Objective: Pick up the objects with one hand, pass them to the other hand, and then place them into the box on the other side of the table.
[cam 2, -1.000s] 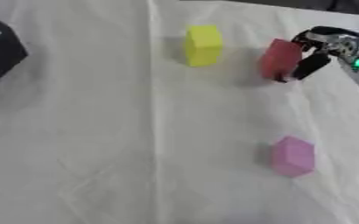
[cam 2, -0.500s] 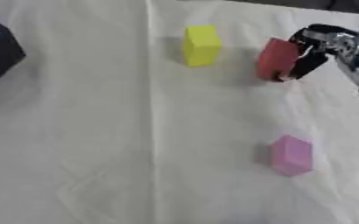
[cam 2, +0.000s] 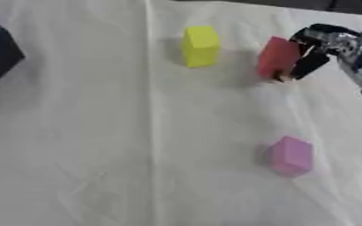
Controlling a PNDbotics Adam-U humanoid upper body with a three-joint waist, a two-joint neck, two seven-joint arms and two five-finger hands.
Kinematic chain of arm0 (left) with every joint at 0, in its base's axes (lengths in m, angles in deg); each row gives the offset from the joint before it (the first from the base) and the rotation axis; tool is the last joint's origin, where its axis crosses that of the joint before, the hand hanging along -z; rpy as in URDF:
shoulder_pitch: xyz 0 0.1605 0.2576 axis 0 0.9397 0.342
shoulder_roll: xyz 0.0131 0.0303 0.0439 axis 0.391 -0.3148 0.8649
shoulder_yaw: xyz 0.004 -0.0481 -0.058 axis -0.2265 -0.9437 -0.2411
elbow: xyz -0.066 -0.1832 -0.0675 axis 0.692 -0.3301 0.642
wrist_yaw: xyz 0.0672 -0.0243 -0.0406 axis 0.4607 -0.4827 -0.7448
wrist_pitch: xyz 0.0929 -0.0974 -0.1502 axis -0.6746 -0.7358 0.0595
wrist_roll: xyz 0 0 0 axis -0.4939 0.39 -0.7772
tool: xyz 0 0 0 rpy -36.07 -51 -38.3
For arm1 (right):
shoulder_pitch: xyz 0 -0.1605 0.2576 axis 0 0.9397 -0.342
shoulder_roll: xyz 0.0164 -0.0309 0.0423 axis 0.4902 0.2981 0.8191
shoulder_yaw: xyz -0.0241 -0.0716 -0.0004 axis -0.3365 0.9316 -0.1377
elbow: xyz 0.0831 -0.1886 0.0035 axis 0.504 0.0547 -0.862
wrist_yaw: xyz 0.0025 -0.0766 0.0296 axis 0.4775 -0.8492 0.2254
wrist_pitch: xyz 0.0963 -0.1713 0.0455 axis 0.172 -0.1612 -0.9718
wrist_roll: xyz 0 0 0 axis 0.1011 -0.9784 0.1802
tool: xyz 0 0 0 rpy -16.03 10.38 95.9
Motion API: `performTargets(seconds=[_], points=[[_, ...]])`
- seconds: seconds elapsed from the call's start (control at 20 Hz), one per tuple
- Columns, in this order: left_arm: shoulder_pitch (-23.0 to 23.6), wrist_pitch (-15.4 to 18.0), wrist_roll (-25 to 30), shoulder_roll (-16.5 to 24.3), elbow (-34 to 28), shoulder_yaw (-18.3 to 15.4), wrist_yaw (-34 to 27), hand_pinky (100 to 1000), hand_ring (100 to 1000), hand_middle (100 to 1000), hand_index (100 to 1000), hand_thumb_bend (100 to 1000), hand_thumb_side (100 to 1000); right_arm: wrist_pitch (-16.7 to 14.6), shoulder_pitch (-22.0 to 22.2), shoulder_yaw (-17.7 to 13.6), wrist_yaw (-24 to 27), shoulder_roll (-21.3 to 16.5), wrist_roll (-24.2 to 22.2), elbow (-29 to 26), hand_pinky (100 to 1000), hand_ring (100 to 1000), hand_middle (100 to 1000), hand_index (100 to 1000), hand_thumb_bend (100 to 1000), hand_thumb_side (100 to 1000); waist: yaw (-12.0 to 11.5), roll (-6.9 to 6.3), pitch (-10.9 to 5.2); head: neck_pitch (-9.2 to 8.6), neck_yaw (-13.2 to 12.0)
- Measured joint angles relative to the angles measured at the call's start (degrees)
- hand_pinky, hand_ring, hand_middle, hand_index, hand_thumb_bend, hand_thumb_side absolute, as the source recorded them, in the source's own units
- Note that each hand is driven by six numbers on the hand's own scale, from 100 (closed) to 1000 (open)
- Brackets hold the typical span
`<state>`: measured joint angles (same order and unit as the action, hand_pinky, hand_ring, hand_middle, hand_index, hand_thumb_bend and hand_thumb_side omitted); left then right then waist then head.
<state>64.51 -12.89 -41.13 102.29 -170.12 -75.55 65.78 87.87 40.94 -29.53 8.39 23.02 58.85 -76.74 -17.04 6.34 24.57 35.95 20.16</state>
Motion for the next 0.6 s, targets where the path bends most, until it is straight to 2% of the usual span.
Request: performTargets(seconds=[0.25, 0.3, 0.35, 0.55, 0.6], points=[[0.46, 0.06, -0.06, 0.00, -0.02, -0.02, -0.04, 878, 726, 826, 755, 810, 398, -0.10, 2.17, -1.13, 4.83, 0.01, 4.25, -3.43, 820, 740, 424, 488, 456, 152, 1.20, -0.49, -1.02, 0.56, -0.70], [0.49, 0.07, -0.07, 0.00, -0.03, -0.02, -0.05, 878, 727, 826, 755, 811, 399, -0.08, 2.89, -1.33, 6.00, 0.04, 5.41, -4.50, 813, 724, 412, 481, 537, 138, 1.44, -0.59, -1.18, 0.73, -0.91], [0.52, 0.08, -0.08, 0.01, -0.04, -0.02, -0.05, 878, 728, 826, 755, 811, 399, 0.00, 3.66, -1.60, 7.22, 0.20, 6.74, -5.75, 811, 722, 409, 480, 452, 134, 1.65, -0.69, -1.38, 0.76, -1.13], [0.72, 0.14, -0.16, 0.09, -0.29, -0.02, -0.08, 878, 732, 826, 755, 812, 399, 1.19, 7.12, -1.98, 12.48, 1.61, 12.64, -12.35, 777, 695, 391, 468, 452, 108, 2.40, -1.15, -2.01, 0.80, -2.01], [0.79, 0.18, -0.20, 0.12, -0.40, -0.02, -0.09, 878, 732, 827, 756, 812, 399, 1.96, 8.02, -1.95, 13.58, 2.07, 14.23, -14.33, 770, 689, 390, 468, 571, 100, 2.57, -1.26, -2.18, 0.82, -2.21]])
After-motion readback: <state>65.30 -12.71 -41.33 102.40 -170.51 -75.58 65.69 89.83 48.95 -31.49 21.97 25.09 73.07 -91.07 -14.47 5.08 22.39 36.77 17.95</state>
